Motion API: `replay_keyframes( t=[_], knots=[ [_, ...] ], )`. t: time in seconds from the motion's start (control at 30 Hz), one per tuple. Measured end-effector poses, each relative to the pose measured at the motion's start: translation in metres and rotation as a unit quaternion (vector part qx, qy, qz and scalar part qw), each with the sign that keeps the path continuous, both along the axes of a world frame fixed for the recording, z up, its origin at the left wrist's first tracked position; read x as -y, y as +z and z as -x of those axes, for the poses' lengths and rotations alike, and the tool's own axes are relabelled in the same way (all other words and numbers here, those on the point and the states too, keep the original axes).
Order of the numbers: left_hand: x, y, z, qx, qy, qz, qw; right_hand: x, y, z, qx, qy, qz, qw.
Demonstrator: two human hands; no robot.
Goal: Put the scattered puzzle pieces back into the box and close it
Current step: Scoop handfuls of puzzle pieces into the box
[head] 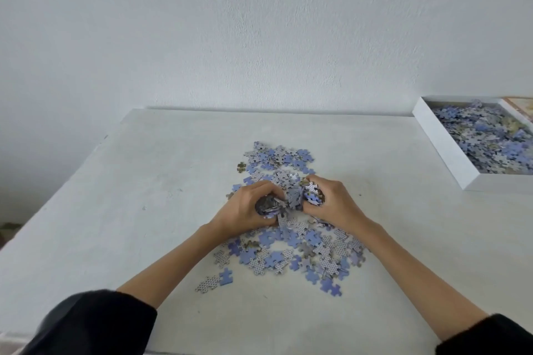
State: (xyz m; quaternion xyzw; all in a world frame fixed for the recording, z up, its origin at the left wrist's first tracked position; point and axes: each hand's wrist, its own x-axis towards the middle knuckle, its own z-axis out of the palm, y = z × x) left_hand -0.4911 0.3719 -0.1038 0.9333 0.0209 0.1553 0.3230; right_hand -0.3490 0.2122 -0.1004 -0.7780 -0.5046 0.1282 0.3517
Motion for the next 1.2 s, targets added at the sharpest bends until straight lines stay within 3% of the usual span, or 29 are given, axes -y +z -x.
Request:
replay_keyframes(
  t=[0.1, 0.23, 0.43, 1.2],
  knots=[
    [-0.001, 0.002, 0.001, 0.025, 0.009, 0.025, 0.999, -0.001, 0.002, -0.006, -0.063, -0.011, -0.029, 0.998],
    [-0.001, 0.006, -0.001, 0.048, 0.008, 0.066, 0.997, -0.001, 0.012, -0.007, -0.063, 0.031, -0.084, 0.994],
    [0.01, 0.02, -0.008, 0.081, -0.029, 0.052, 0.995, 0.001, 0.031, -0.014, -0.089, 0.053, -0.11, 0.989],
    [0.11, 0.072, -0.117, 0.15, -0.064, 0.066, 0.984, 0.074, 0.104, -0.121, -0.076, 0.07, -0.172, 0.98]
  ],
)
